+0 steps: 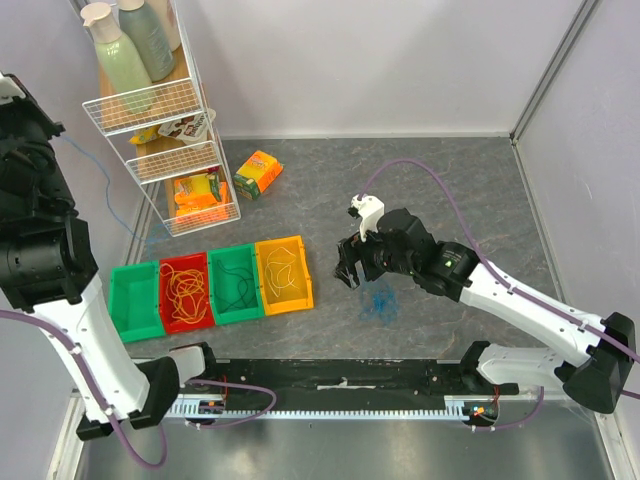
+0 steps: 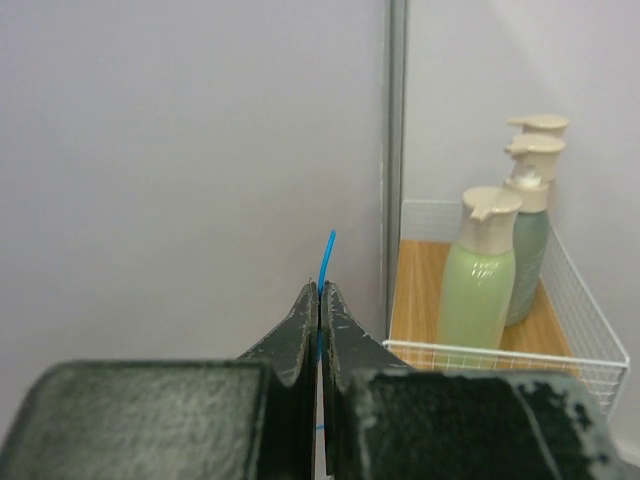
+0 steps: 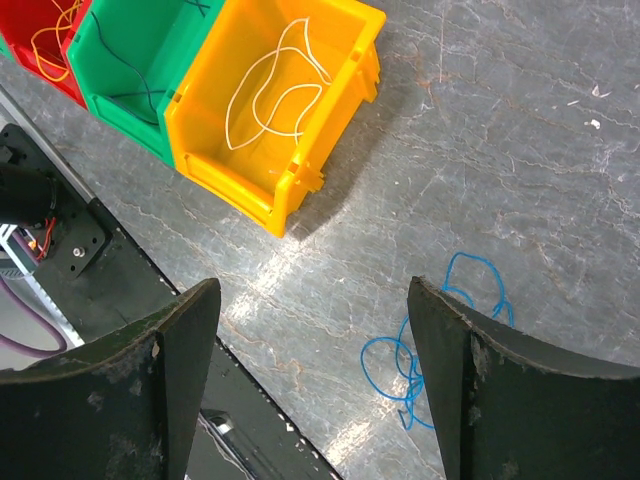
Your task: Untangle the cables
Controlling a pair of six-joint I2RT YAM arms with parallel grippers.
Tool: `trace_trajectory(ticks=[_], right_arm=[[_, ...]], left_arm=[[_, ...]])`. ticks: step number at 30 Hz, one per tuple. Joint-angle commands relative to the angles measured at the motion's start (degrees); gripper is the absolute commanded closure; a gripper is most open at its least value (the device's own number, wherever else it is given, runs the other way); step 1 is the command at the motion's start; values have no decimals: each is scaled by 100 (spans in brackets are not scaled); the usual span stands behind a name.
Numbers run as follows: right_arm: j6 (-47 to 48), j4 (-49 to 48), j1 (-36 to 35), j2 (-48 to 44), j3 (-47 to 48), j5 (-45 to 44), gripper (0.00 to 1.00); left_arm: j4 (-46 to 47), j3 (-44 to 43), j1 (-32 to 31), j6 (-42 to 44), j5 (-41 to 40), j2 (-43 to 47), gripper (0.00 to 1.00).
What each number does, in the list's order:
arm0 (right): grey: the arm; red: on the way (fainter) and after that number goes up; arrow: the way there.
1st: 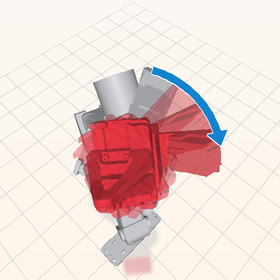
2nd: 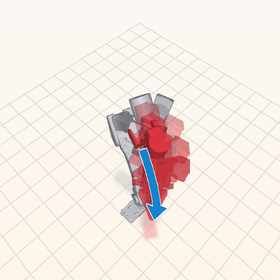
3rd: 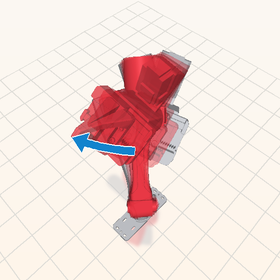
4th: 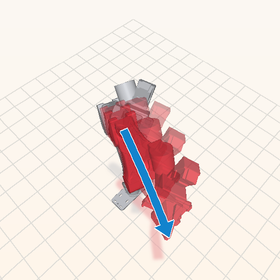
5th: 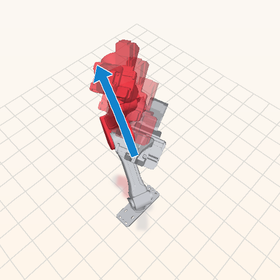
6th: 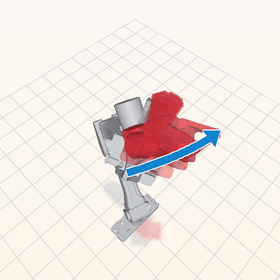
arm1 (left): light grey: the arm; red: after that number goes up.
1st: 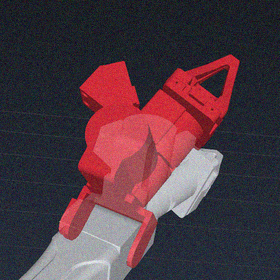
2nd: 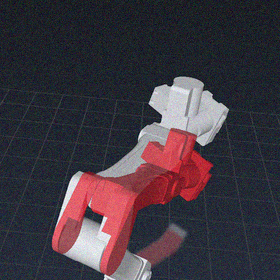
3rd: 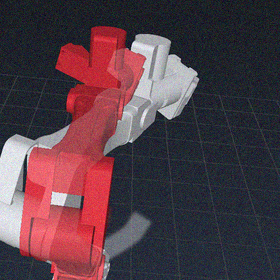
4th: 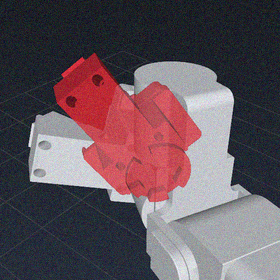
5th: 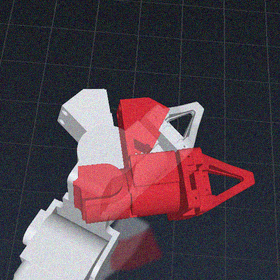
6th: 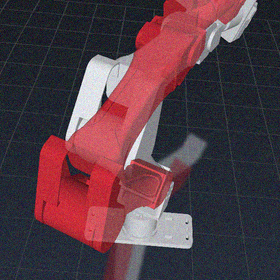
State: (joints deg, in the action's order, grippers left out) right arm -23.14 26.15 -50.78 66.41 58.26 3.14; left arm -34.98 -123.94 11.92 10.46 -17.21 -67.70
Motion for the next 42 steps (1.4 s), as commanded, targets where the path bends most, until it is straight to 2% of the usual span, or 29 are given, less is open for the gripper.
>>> trace_trajectory(ticks=[1,4,9,11,13,15,22,24,29,33,39,42], right_arm=[[20,-154,-10,-14,309,-15,17],[-7,-145,-10,3,300,29,17],[-42,-181,-10,-23,186,64,17],[-33,-181,-2,-32,142,64,17],[-51,-189,-10,-67,89,47,17],[-51,-198,-10,-58,63,47,17],[-68,-303,-10,30,115,55,16],[-68,-321,-19,38,107,64,17],[-77,-339,-10,56,98,91,17],[-77,-339,-10,30,71,91,17],[-104,-348,-10,-23,1,117,17],[-51,-356,-10,3,-43,291,16]], left_arm=[[26,-666,38,150,403,-112,98],[123,-370,29,-26,649,107,98],[624,2071,29,-149,377,898,98],[659,2802,29,-185,228,1083,98],[563,3059,21,-193,87,1075,98],[362,2816,29,-228,60,996,98],[-500,-187,38,-115,-282,478,98],[-624,-717,29,-88,-353,416,98],[-343,-237,29,149,-441,723,98],[-509,211,38,27,-20,697,98],[-518,1818,38,-9,236,820,98],[-623,1953,21,-35,201,829,98]])
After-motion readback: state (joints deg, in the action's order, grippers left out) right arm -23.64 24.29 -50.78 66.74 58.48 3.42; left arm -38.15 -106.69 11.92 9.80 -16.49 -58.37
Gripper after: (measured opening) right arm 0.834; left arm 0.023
